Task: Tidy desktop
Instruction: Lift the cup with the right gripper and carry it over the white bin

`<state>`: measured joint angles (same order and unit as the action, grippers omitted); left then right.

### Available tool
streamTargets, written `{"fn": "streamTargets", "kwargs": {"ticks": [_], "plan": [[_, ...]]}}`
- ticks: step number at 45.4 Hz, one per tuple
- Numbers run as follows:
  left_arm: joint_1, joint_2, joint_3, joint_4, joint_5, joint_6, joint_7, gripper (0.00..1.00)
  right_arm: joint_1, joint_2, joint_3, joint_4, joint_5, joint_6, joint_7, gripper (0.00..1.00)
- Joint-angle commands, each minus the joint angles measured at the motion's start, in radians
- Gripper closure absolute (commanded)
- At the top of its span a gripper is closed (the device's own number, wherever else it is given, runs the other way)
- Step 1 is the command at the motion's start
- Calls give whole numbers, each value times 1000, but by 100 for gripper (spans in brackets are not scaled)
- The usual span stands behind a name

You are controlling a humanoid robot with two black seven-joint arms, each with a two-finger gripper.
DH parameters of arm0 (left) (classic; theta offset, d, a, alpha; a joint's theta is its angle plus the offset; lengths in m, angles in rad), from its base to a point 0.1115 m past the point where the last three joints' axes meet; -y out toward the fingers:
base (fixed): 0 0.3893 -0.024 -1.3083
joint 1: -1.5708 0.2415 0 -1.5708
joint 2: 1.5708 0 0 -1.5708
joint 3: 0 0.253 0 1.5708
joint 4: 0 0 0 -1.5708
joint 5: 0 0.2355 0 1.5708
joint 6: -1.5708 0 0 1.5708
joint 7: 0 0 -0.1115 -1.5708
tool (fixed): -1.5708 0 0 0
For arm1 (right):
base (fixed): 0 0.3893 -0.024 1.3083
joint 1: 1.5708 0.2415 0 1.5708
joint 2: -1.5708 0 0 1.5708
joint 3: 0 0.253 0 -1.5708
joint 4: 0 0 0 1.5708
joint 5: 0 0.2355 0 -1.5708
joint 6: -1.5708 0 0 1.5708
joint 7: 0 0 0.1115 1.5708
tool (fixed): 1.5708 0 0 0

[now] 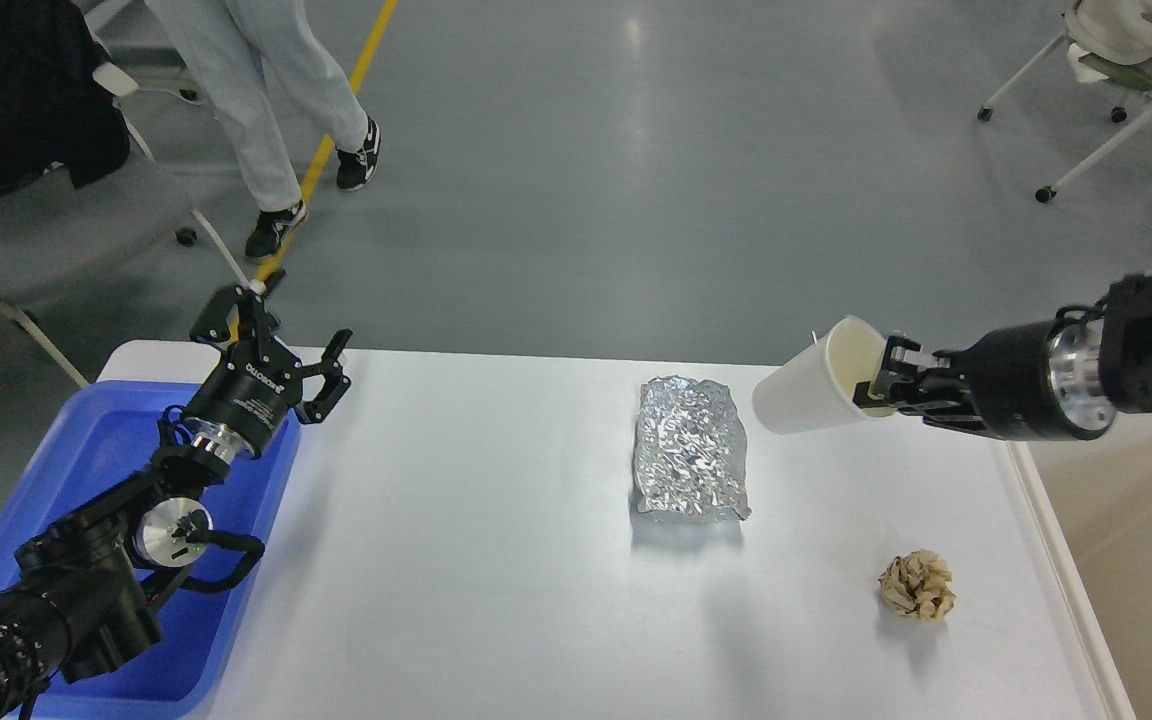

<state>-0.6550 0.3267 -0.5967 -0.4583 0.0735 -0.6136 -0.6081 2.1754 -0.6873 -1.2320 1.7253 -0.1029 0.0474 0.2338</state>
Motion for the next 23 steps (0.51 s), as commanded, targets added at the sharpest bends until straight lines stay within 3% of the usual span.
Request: {"fn": "streamTargets", "kwargs": {"ticks": [1, 12, 23], "plan": [[0, 0, 0, 0, 0, 0, 1, 0, 145, -152, -57, -76, -1, 117, -2, 100], [0, 0, 0, 0, 0, 0, -1, 0, 41, -290, -78, -236, 38, 77, -4, 100], [0, 0, 0, 0, 0, 0, -1, 0, -241, -434, 78, -342, 66, -155, -2, 100]]}}
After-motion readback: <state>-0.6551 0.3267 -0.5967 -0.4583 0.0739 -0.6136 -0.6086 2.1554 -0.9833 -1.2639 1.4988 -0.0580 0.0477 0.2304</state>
